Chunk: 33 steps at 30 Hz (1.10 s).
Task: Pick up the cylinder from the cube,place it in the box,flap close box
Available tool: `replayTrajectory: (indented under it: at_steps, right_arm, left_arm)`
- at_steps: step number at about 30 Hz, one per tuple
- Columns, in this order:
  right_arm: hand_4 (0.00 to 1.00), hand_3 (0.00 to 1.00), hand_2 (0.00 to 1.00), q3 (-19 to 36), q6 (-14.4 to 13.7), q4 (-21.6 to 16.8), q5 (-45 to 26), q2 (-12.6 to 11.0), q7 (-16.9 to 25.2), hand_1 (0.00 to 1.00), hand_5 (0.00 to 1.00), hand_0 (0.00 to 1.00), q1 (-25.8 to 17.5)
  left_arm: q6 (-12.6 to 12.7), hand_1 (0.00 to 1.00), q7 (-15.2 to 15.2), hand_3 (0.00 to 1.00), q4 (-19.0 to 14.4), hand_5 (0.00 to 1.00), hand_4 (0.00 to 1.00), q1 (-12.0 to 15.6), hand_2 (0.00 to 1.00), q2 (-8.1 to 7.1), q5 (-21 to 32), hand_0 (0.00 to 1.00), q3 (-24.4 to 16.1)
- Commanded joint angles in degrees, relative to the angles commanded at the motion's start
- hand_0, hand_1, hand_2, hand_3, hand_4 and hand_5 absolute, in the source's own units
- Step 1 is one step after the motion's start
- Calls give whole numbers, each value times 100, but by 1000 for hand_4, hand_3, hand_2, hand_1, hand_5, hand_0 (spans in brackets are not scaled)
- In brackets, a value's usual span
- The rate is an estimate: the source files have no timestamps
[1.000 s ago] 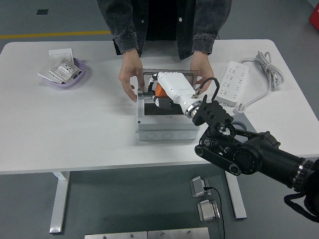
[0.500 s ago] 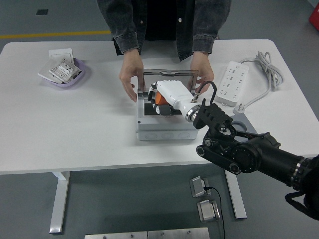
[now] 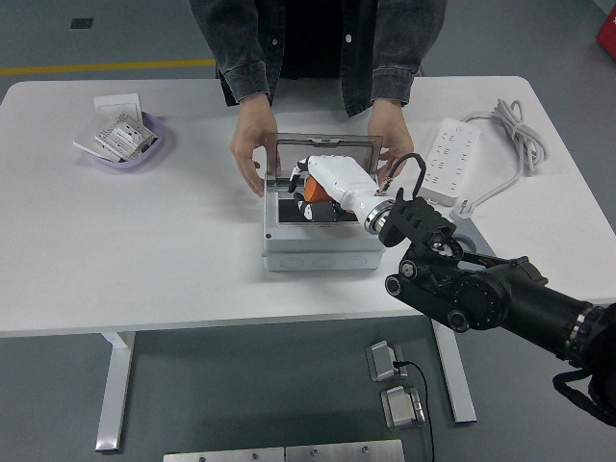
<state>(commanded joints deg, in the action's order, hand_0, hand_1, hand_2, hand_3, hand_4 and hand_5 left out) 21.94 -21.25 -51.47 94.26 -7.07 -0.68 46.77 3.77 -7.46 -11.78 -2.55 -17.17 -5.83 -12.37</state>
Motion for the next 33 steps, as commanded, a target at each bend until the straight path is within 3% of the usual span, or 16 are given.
replayTrajectory:
  at_steps: [4,5,21,27,33]
  right_arm:
    - [784,599,457,30,-37,0,-51,2,51,310,420,165,-10]
    - [873,580,448,37,-45,3,-63,0,65,355,514,299,-13]
    - [897,557,452,87,-90,7,-114,-62,208,363,536,365,-93]
    - [909,527,438,438,93,-487,-60,-314,30,352,554,376,-207]
    - [933,505,429,1184,540,-1328,-143,-822,-317,346,580,384,-573]
  left_arm:
    - [1,648,-1,628,-5,196,660,-12,614,6,-6,629,10]
    - [2,648,-2,627,-6,197,660,-15,614,8,-8,629,14]
    - [5,647,-6,627,-14,195,659,-13,612,28,-4,629,56]
    - [2,647,-9,627,-11,195,659,-1,613,46,28,629,98]
    - [2,647,-7,626,-8,194,657,11,611,61,44,629,105]
